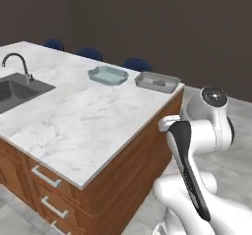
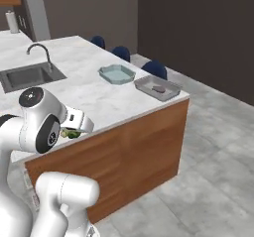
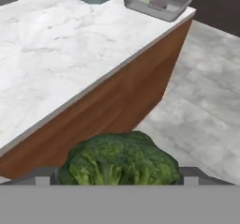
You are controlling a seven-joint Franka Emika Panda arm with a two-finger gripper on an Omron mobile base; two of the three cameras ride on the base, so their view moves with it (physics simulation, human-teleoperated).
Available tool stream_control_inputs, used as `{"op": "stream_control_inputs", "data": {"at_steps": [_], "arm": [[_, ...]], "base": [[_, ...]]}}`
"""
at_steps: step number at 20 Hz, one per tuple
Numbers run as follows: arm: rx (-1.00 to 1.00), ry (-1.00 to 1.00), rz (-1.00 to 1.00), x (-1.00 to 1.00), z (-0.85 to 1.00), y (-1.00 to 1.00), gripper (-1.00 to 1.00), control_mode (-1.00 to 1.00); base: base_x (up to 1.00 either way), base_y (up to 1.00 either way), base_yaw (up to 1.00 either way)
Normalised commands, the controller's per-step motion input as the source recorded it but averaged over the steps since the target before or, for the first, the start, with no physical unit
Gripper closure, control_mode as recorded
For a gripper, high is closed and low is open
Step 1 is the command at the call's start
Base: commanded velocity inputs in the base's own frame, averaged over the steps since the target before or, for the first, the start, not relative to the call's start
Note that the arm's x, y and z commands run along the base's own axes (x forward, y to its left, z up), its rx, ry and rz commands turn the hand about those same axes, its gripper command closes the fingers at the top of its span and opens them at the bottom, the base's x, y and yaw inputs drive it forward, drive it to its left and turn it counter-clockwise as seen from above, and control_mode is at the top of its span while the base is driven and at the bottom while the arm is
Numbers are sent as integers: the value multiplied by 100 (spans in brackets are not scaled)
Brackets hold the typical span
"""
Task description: Place the cold items (eggplant and broccoli) from the fridge in one tupperware on the dining counter. Place the warm items (kebab skewer and hot dog) in the stove area in another tupperware.
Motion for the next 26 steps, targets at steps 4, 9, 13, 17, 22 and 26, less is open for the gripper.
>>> {"op": "stream_control_inputs", "data": {"at_steps": [4,9,13,17,22,26], "arm": [[0,0,0,0,0,0,100,100],[0,0,0,0,0,0,100,100],[0,0,0,0,0,0,100,100],[0,0,0,0,0,0,100,100],[0,0,0,0,0,0,100,100],[0,0,0,0,0,0,100,100]], "base": [[36,-100,40],[41,-100,44],[43,-100,48],[42,-97,50],[62,-95,47],[78,-78,41]]}}
